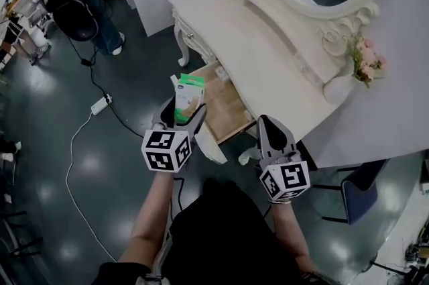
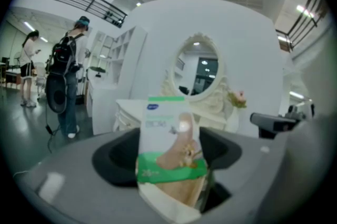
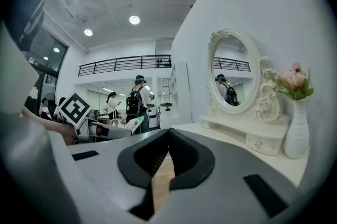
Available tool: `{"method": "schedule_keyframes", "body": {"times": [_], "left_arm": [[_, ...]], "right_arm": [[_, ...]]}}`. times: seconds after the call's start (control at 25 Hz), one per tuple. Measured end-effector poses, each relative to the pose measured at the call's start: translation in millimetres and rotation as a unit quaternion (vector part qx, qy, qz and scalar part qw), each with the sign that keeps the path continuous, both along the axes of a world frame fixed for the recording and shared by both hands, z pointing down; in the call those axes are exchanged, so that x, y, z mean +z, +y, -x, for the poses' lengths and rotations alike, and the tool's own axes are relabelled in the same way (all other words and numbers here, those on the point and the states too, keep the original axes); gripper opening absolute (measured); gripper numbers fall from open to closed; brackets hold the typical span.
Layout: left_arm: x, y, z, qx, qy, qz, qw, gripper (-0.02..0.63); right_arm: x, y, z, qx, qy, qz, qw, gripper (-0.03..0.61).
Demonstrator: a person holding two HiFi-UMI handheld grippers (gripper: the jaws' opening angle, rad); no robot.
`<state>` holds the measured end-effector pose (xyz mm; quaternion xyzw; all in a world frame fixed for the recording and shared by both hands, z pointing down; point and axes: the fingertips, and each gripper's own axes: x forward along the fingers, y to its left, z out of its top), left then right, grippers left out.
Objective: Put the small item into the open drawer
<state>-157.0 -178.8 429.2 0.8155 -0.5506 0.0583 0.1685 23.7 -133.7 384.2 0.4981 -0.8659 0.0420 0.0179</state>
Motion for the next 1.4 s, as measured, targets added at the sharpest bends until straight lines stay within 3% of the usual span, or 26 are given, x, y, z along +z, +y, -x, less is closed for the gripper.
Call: {"method": "schedule_keyframes", "body": {"times": [0.36, 0.76, 1.08, 1.4], "left_arm": [[26.1, -43.4, -18.9, 0.022, -0.031, 0.019, 0.9991, 0.356], [80.7, -89.1, -40.7, 0.044, -0.066, 0.075, 0.9940, 0.356], [124.2, -111.8, -55.9, 0.064, -0.105, 0.131, 0.9837, 0.357], [167.2, -124.8, -68.7, 0.094, -0.152, 0.194, 0.9646, 0.357]], "right_arm": [[0.9, -35.1, -20.8, 0.016, -0.002, -0.002, 1.000, -0.003], [18.0, -68.6, -38.5, 0.027, -0.003, 0.023, 0.999, -0.003], [33.3, -82.6, -51.7, 0.036, -0.010, 0.046, 0.998, -0.003], [39.9, -94.3, -60.6, 0.043, -0.013, 0.055, 0.997, -0.003]]}}
